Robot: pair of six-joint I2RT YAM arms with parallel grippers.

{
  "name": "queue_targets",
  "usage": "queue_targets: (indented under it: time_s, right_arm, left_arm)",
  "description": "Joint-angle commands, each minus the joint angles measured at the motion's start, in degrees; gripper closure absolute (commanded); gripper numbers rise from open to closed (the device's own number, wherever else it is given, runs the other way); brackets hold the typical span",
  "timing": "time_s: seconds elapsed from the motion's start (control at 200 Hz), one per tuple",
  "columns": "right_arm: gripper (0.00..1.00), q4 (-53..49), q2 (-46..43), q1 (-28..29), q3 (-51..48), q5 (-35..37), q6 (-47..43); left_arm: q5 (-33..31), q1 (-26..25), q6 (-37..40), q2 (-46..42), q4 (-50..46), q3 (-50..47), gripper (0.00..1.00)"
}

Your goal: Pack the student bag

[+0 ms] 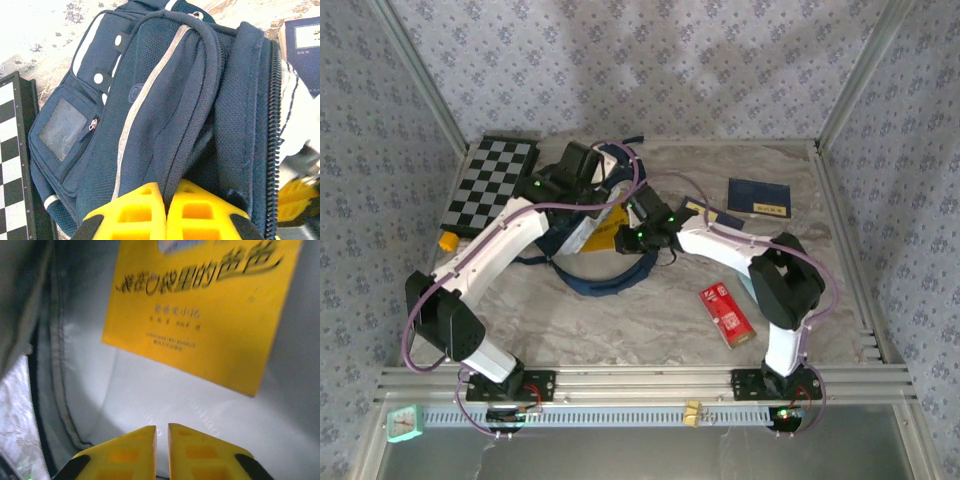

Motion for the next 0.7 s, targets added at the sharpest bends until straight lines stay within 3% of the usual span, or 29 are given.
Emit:
queue_targets:
  time_s: [0.0, 0.14, 0.33, 0.55, 0.695]
  right_arm:
    - [0.91, 1.26, 3.59, 0.83, 0.5, 2.53, 1.15]
    - [1.0, 4.7, 4.4, 0.23, -0.99, 8.47, 1.41]
    - [1.0, 12.07, 4.55, -1.48, -1.63, 14.22, -0.82]
    - [1.0, 15.22, 8.95, -1.98, 3.22, 12.38, -2.33]
    - [0.96, 16.55, 4.64, -2.25, -0.4, 8.77, -3.09]
  left_arm:
    - [-0.23, 0.49, -0.55, -2.6, 3.63, 2.03, 1.0]
    - [0.44, 0.57, -0.53, -2.6, 3.38, 2.21, 1.0]
    - [1.11, 0.59, -0.46, -3.48, 3.72, 1.08, 1.0]
    - [0.58, 0.72, -0.49, -3.17, 4.34, 0.63, 1.0]
    - [-0.57, 0.84, -0.45, -2.59, 3.37, 0.97, 1.0]
